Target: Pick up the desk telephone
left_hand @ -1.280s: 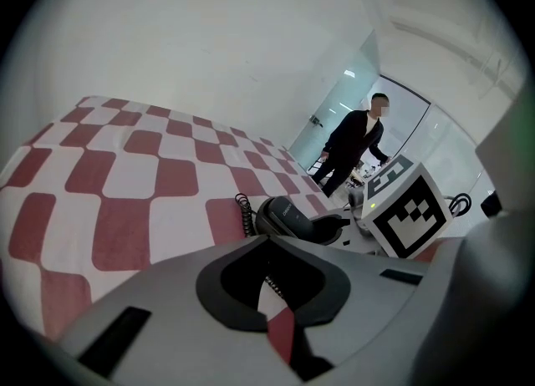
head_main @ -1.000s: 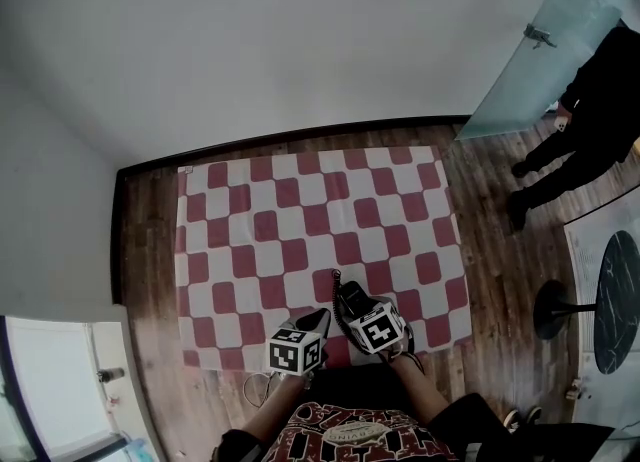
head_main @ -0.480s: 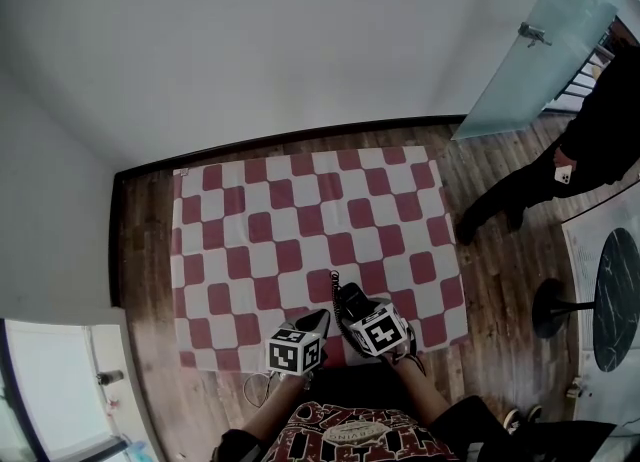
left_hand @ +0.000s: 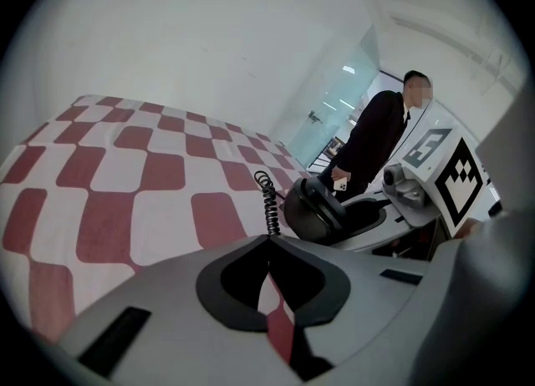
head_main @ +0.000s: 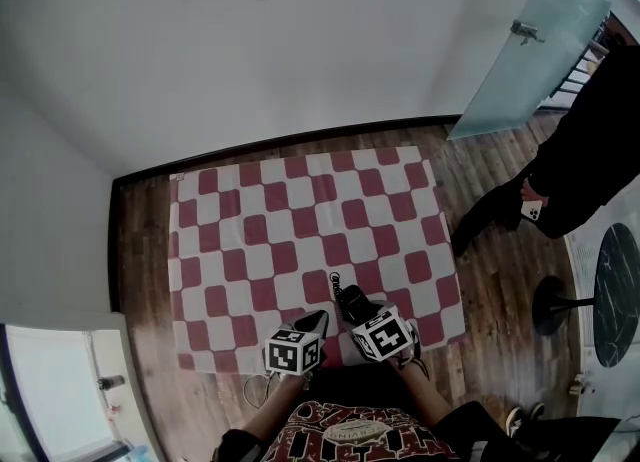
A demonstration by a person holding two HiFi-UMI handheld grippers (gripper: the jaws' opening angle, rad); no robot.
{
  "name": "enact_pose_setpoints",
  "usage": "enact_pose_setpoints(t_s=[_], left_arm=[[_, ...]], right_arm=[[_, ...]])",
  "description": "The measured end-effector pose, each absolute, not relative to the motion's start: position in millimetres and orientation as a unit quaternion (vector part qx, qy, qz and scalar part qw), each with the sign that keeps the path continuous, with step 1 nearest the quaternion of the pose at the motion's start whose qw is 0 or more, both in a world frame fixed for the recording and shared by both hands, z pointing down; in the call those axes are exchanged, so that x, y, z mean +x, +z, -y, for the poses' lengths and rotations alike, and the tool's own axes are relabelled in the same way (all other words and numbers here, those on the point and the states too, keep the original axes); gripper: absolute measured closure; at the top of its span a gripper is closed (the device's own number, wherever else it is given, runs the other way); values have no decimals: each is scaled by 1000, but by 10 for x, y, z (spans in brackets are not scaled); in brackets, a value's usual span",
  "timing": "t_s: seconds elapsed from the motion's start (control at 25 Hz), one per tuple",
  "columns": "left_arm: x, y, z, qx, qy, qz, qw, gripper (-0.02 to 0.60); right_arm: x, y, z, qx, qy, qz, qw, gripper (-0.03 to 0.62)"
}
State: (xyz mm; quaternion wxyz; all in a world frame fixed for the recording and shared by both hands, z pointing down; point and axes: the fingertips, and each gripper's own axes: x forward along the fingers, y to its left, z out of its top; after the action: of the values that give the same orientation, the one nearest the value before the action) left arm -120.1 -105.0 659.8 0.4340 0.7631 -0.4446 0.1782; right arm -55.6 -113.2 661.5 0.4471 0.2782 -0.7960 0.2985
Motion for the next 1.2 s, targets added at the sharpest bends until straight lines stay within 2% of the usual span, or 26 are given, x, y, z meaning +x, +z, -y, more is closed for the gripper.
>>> enact_pose_setpoints(t_s=[1.2], left_arm=[[-1147, 6682, 1012, 758, 193, 450, 431, 574]], right_arm=[[-548, 5750, 1093, 254, 268, 827, 424, 313]])
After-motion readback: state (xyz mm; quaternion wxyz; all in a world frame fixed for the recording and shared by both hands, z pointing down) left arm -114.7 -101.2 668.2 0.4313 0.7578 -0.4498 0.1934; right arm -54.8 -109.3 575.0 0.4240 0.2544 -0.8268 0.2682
